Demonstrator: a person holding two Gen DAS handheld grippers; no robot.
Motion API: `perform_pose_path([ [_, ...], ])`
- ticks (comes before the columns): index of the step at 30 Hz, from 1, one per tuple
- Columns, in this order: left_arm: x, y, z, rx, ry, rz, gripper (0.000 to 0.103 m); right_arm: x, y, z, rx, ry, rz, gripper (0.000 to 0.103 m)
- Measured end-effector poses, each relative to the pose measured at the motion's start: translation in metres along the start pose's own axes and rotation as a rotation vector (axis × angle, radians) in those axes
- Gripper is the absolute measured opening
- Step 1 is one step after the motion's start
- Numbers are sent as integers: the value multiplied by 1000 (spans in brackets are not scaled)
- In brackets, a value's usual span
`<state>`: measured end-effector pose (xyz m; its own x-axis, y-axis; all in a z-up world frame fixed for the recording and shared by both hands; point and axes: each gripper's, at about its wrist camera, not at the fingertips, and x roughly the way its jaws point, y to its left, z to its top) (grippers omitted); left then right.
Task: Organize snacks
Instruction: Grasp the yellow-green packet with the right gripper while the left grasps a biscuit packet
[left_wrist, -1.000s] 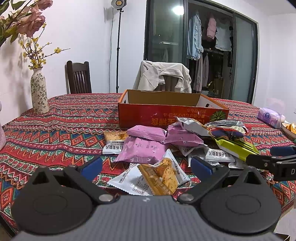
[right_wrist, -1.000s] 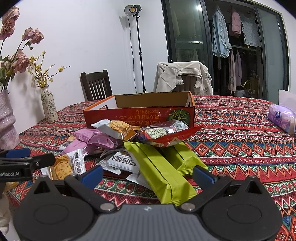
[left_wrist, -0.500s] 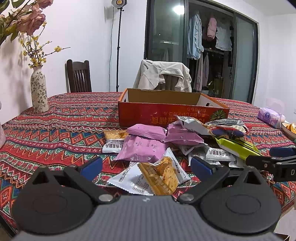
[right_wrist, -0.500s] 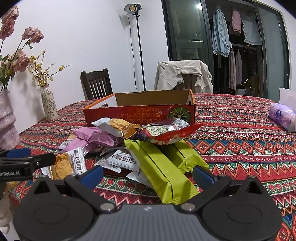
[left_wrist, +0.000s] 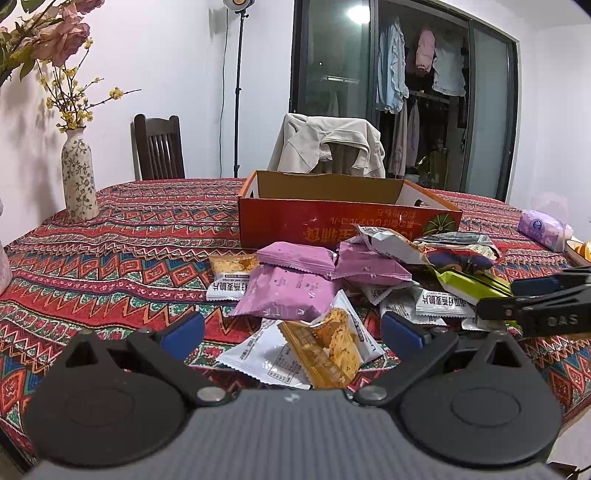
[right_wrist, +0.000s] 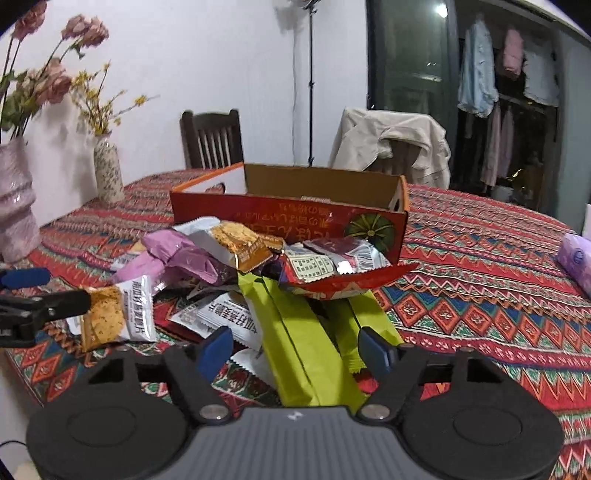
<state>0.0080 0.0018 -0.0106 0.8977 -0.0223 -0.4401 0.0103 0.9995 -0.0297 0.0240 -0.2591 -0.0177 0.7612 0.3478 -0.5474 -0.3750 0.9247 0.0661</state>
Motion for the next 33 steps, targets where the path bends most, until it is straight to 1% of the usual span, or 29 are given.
perform_pose_path([
  [2,1,0,0,3,4,2,103,7,-4,2,9,19,20,63],
  [4,2,-1,0,4,10,2,103,11,-7,2,27,32,46,57],
  [5,2,-1,0,4,12,2,103,12,-7,2,30,37,56,47],
  [6,4,-1,0,6,15,3,103,12,-8,1,33,39,70,43],
  [8,6,-3,0,9,20,4,103,9,-6,-1,38,30,91,39],
  [11,10,-7,1,21,30,4,103,-2,-1,-4,34,-5,87,38],
  [18,27,-22,5,80,54,29,102,-24,9,-2,41,-99,72,36],
  [20,31,-24,5,84,64,23,93,-29,12,-3,42,-114,70,36],
  [22,35,-26,3,95,75,18,78,-32,14,-5,39,-125,61,36],
  [23,37,-27,2,99,83,15,74,-33,14,-5,39,-128,59,36],
  [24,38,-27,0,100,88,15,65,-34,14,-6,41,-129,59,36],
  [26,37,-28,-3,103,82,11,61,-35,14,-6,46,-134,56,36],
  [27,35,-28,-4,107,75,9,56,-36,14,-7,49,-137,57,36],
  [29,31,-29,-5,115,60,8,50,-37,15,-7,52,-141,59,36],
  [31,27,-29,-6,118,47,7,38,-38,17,-8,54,-144,59,36],
  [33,24,-28,-6,111,45,-3,35,-39,18,-9,54,-145,61,36],
])
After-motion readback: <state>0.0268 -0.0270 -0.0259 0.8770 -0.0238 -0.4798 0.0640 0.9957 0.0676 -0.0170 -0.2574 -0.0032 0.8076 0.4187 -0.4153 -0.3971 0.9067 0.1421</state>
